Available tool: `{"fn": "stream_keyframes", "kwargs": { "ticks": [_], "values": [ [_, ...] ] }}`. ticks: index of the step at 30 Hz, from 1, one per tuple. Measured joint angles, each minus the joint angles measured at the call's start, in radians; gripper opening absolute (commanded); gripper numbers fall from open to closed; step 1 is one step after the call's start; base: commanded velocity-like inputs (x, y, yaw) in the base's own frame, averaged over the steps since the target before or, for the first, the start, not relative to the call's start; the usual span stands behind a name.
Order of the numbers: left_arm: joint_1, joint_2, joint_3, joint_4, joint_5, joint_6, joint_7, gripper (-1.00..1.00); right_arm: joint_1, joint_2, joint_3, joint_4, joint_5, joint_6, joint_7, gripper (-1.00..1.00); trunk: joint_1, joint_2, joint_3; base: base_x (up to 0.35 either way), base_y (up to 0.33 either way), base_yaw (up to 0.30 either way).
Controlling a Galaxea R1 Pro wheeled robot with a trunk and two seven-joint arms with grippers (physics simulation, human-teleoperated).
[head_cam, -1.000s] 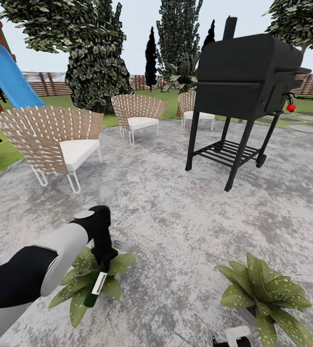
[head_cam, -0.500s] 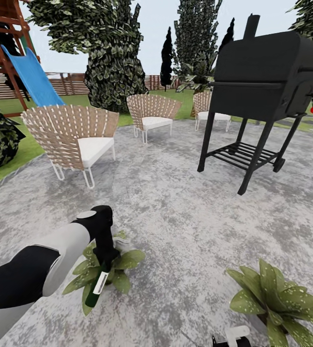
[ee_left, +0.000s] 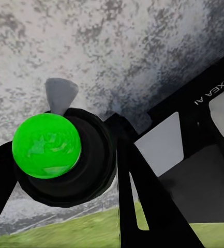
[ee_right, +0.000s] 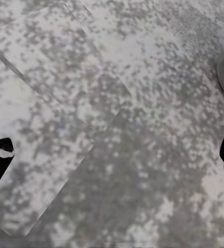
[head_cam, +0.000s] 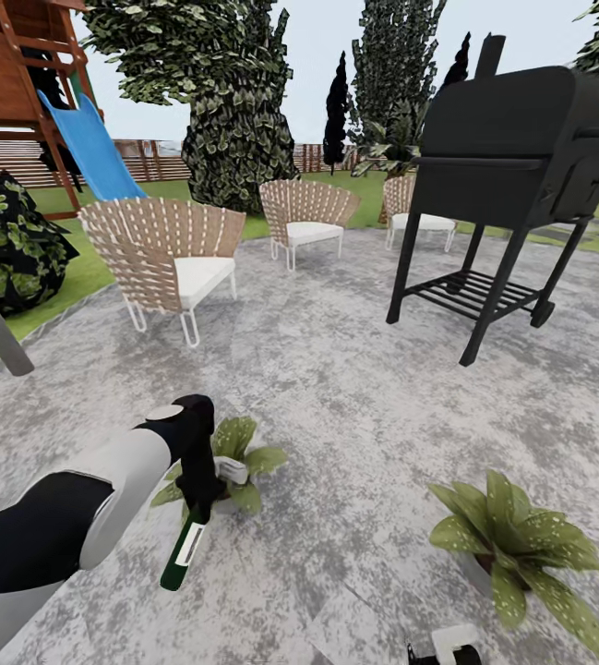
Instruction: Pick up the pesticide atomizer in the garden and spray insectifuge to fully cover both potted plants in the garden.
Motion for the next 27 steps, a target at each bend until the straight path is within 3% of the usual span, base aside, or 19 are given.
{"fn": "stream_keyframes", "kwargs": {
  "ticks": [3,7,9,14,19,20,22,25,27],
  "values": [
    [0.007,0.018,-0.002,0.000,0.000,-0.001,0.000,-1.00,0.000,0.002,0.000,0.000,0.000,0.000,0.000,1.00,0.000,0.000,0.000,-0.323,-0.020,0.000],
    [0.082,0.051,0.009,-0.013,0.009,-0.007,0.000,-1.00,0.000,0.002,0.001,0.000,0.000,0.000,0.000,1.00,0.000,0.000,0.000,-0.338,-0.002,0.000],
    [0.147,0.070,0.012,-0.084,0.015,-0.011,0.028,-1.00,0.000,0.003,0.001,0.001,0.000,0.001,0.002,1.00,0.000,0.000,0.000,-0.339,0.000,0.000],
    [0.351,0.081,0.021,-0.314,0.017,-0.012,0.039,-1.00,0.000,0.004,0.002,0.001,0.001,0.002,0.003,1.00,0.000,0.000,0.000,-0.339,0.000,0.000],
    [0.444,0.084,0.032,-0.457,0.022,-0.014,0.040,-1.00,0.000,0.005,0.014,0.000,0.012,0.002,0.006,1.00,0.000,0.000,0.000,-0.173,0.000,0.000],
    [0.465,0.085,0.053,-0.498,0.023,-0.018,0.042,-1.00,0.000,0.005,0.034,-0.001,0.032,0.002,0.014,1.00,0.000,0.000,0.000,-0.017,0.000,0.000],
    [0.521,0.086,0.146,-0.602,0.036,-0.062,0.045,-1.00,0.000,0.004,0.072,-0.022,0.075,0.002,0.062,1.00,-0.001,0.000,0.000,-0.006,0.000,0.000],
    [0.590,0.086,0.349,-0.693,0.104,-0.319,0.071,-1.00,-0.001,-0.010,0.085,-0.179,0.122,0.004,0.198,1.00,-0.001,0.000,0.000,-0.001,0.000,0.000],
    [0.608,0.086,0.508,-0.670,0.166,-0.576,0.162,-1.00,-0.002,-0.029,0.093,-0.263,0.176,0.005,0.309,1.00,0.000,0.000,0.000,0.000,0.000,0.000]
  ]
}}
